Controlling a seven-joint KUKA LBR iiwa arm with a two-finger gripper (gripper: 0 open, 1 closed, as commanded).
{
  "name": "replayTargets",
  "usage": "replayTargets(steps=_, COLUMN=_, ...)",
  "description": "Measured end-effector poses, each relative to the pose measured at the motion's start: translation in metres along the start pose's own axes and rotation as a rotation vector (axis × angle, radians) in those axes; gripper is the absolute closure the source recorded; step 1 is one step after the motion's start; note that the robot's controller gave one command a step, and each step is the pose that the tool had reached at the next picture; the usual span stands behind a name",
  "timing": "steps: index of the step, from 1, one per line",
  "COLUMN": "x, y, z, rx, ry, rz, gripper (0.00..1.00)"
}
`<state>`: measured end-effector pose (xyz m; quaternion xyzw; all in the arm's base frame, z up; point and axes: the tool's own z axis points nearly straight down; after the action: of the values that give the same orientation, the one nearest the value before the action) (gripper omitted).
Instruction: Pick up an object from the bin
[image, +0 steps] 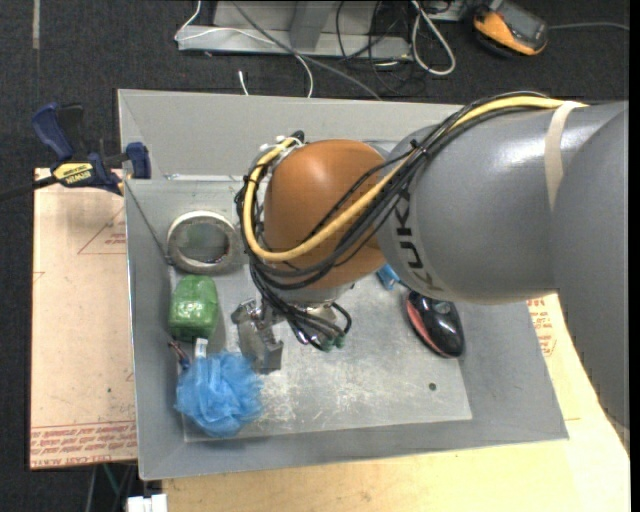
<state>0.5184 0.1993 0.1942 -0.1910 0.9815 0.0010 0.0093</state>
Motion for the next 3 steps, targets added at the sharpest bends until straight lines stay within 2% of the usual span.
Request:
replayTargets(steps=1, x=-0.010, y=0.012, z=0.007, rx=0.000, ry=0.001, rz=-0.071, gripper=1.00)
replayTargets(steps=2, x=-0.015, y=-0.003, z=-0.005, rx=0.000, ry=-0.002, rz=-0.040, gripper=1.00)
replayTargets(steps=3, x=-0.029, y=0.006, z=0.036, rx=-0.002, ry=0.002, rz=0.226, gripper=1.00)
